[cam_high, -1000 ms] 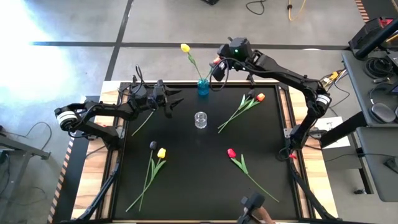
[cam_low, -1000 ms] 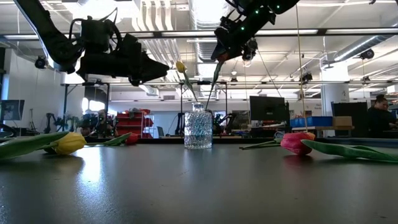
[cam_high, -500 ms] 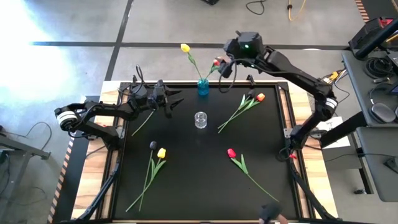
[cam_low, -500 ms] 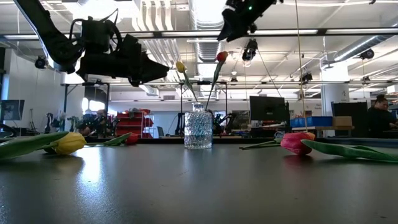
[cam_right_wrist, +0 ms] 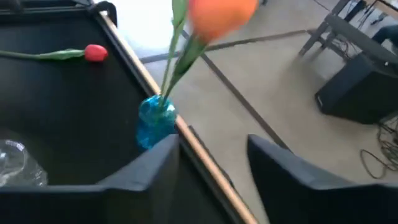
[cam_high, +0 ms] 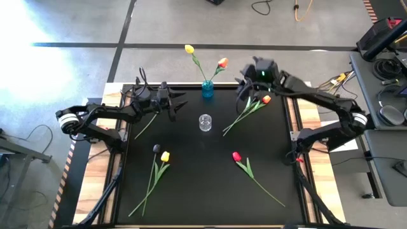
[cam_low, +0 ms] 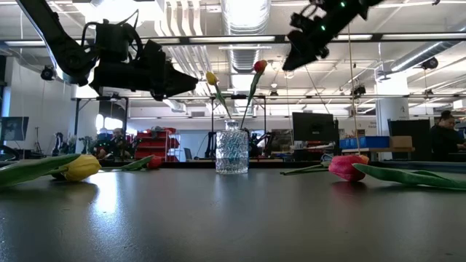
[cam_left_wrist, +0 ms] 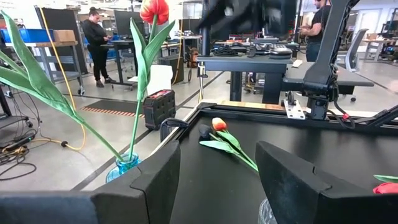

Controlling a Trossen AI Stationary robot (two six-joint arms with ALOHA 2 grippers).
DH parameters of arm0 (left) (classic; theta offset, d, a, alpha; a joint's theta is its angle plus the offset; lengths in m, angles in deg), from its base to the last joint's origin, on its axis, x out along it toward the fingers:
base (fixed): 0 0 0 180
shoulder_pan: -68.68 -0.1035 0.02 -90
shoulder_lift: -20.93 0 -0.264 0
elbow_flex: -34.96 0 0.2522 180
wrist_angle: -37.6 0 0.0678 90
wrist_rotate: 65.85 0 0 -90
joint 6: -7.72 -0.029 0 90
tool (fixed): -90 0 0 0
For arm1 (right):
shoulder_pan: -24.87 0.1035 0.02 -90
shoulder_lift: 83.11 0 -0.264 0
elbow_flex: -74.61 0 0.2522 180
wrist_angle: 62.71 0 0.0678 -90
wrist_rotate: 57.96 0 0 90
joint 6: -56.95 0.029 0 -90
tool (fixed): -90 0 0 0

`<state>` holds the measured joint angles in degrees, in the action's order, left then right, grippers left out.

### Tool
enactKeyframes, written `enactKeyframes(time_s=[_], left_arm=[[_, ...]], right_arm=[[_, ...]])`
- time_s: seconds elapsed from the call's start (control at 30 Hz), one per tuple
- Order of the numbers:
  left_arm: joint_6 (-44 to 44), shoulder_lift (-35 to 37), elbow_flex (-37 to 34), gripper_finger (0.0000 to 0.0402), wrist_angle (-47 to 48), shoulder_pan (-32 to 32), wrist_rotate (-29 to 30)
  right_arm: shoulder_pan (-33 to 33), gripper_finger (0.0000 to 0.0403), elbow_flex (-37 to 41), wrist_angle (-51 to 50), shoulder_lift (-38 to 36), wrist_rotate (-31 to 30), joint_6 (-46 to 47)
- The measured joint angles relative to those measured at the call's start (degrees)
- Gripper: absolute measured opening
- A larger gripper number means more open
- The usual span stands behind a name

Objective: Sort flowers into vase by color
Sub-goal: Put the yellow tulip into the blue vase

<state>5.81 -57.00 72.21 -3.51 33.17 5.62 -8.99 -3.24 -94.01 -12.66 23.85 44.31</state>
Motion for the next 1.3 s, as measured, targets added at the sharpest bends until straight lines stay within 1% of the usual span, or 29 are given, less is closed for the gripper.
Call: enactKeyframes(time_s=[0.07,0.17,0.2,0.23,0.3,0.37,0.43,0.5,0.57,0.67,0.77,0.83,1.0,1.13,1.3], left_arm=[[-0.18,0.0,0.0,0.0184,0.0,0.33,0.0],[-1.44,0.0,0.0,0.0156,0.02,1.28,0.0],[-1.94,0.0,0.0,0.0143,0.02,1.74,0.0],[-2.13,0.0,0.0,0.0129,0.05,2.22,-0.02],[-2.13,0.01,0.01,0.0096,0.61,3.19,-0.04],[-2.05,0.23,0.25,0.0061,3.11,4.1,-0.04],[-1.33,0.72,1.5,0.0026,9.33,4.91,-0.02],[-0.02,1.31,3.88,0.0007,18.3,5.79,0.08],[0.72,1.62,7.11,0.0009,28.07,7.28,2.12],[0.85,1.63,12.72,0.0009,43.19,10.35,7.52],[2.1,1.06,18.49,0.0002,56.66,13.49,11.65],[4.52,0.69,21.68,0.0001,63.62,15.43,13.21],[13.12,0.35,27.72,0.0001,76.64,19.7,15.25],[22.43,0.28,30.16,0.0,84.84,22.33,16.55],[34.97,0.28,30.34,0.0,93.14,26.03,16.51]], right_arm=[[0.15,0.0125,7.61,7.29,-2.53,0.21,0.94],[0.26,0.0043,18.22,18.93,-5.43,0.18,1.85],[0.24,0.0026,21.33,22.45,-6.2,0.16,2.09],[0.24,0.0021,24.16,26.1,-6.74,0.16,2.4],[0.26,0.0019,29.05,32.39,-7.43,0.55,3.22],[0.25,0.0018,32.77,36.36,-7.5,1.31,4.56],[0.24,0.0018,35.55,38.7,-7.22,2.66,6.46],[0.25,0.0018,37.44,39.88,-6.68,3.64,9.07],[0.26,0.0018,38.75,39.9,-5.97,4.56,10.64],[0.26,0.0018,40.75,41.26,-5.11,8.04,10.81],[0.37,0.0018,43.65,47.5,-4.15,11.44,9.79],[0.39,0.0018,45.63,52.75,-3.78,12.14,8.78],[0.37,0.0018,48.34,60.32,-4.04,12.88,7.67],[0.37,0.0018,48.67,60.25,-4.0,13.17,5.74],[0.37,0.0018,48.53,60.08,-4.0,13.16,5.92]])
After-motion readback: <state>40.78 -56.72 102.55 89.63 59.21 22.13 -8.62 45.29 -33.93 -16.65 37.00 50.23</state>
